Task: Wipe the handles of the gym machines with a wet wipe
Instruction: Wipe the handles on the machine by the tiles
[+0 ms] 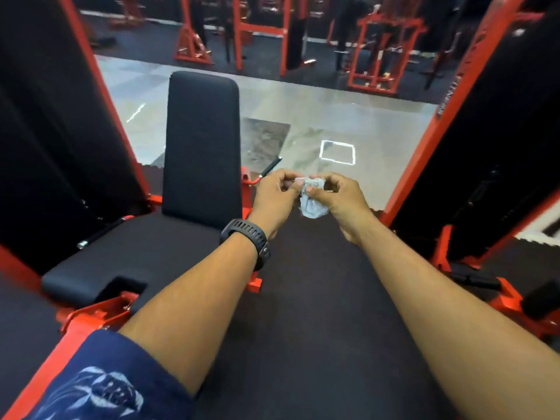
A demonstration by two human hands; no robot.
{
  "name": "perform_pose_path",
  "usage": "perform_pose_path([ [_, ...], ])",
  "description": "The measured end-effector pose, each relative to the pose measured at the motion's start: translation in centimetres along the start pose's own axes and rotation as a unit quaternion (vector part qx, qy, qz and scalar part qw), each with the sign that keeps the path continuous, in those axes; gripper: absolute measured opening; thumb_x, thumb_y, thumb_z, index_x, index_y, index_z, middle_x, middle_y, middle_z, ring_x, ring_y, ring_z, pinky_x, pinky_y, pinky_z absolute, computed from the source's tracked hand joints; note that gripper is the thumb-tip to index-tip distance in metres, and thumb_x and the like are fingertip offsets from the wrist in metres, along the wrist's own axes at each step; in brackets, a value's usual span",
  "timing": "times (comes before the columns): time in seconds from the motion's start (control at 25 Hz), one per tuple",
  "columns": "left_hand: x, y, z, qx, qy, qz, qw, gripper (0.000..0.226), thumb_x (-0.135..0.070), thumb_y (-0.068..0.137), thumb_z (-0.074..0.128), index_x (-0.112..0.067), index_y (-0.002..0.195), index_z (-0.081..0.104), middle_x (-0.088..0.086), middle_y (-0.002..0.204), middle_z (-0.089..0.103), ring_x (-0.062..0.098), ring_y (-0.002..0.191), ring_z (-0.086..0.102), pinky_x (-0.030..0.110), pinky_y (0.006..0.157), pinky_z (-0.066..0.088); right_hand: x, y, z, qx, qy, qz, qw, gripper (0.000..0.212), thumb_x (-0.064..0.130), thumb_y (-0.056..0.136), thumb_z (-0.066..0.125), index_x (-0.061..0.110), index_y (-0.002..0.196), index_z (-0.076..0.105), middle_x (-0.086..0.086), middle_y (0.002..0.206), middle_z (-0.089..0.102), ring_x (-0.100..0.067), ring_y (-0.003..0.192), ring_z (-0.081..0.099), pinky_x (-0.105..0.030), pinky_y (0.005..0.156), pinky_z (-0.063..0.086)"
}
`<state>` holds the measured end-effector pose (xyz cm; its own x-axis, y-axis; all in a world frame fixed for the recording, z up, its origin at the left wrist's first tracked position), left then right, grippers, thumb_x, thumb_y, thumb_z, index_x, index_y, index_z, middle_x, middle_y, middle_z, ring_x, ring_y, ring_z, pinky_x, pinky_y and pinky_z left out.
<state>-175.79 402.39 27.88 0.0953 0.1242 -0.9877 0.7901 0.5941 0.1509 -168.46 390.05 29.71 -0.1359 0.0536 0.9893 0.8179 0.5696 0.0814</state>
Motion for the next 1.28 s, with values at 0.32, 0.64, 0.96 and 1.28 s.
perform_pose_path([
  [0.32,9.9,17.9,3.3,-0.130,0.007,-0.042,0.991,0.008,-0.008,0.096,0.064,-0.008,0.102,0.069,0.005,0.088,0.070,0.014,0.077,0.066,0.024,0.066,0.055,-9.5,21.9,-0.7,0.114,-0.009,0.044,0.993,0.008,0.004,0.092,0.064,0.011,0.095,0.063,-0.019,0.097,0.069,-0.024,0.085,0.066,-0.044,0.081,0.056],
  [0.64,16.1,37.4,6.8,-0.192,0.041,-0.103,0.975,0.011,-0.013,0.097,0.064,-0.010,0.105,0.070,0.008,0.095,0.072,0.015,0.078,0.067,0.028,0.068,0.056,-15.5,44.6,-2.2,0.173,-0.019,0.083,0.981,0.016,0.016,0.087,0.074,0.013,0.101,0.068,-0.010,0.099,0.074,-0.029,0.098,0.071,-0.044,0.087,0.058],
  [0.96,28.0,56.6,8.1,-0.260,0.138,-0.184,0.938,0.046,-0.017,0.098,0.063,-0.018,0.143,0.052,0.001,0.138,0.058,0.012,0.128,0.053,0.032,0.112,0.040,-25.4,69.0,-1.1,0.193,-0.118,0.036,0.973,0.014,0.014,0.087,0.072,0.021,0.092,0.060,0.004,0.086,0.067,-0.006,0.073,0.062,-0.023,0.065,0.050],
  [1.28,39.6,69.5,6.0,-0.232,0.200,-0.288,0.907,0.052,-0.018,0.098,0.061,-0.020,0.148,0.045,0.001,0.144,0.053,0.015,0.134,0.048,0.021,0.107,0.033,-36.7,85.8,4.7,0.241,-0.184,0.028,0.953,0.007,0.024,0.093,0.070,0.030,0.095,0.067,0.019,0.087,0.065,-0.003,0.085,0.066,-0.002,0.066,0.046],
])
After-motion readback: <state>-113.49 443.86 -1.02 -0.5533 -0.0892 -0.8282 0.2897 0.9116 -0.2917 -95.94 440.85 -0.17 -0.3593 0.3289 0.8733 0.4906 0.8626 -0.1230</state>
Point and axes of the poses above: each hand's wrist, its own y-axis towards the middle knuckle, its own z-axis out of the palm, x = y × z, the point moved 3 cm from there along y, towards the middle knuckle
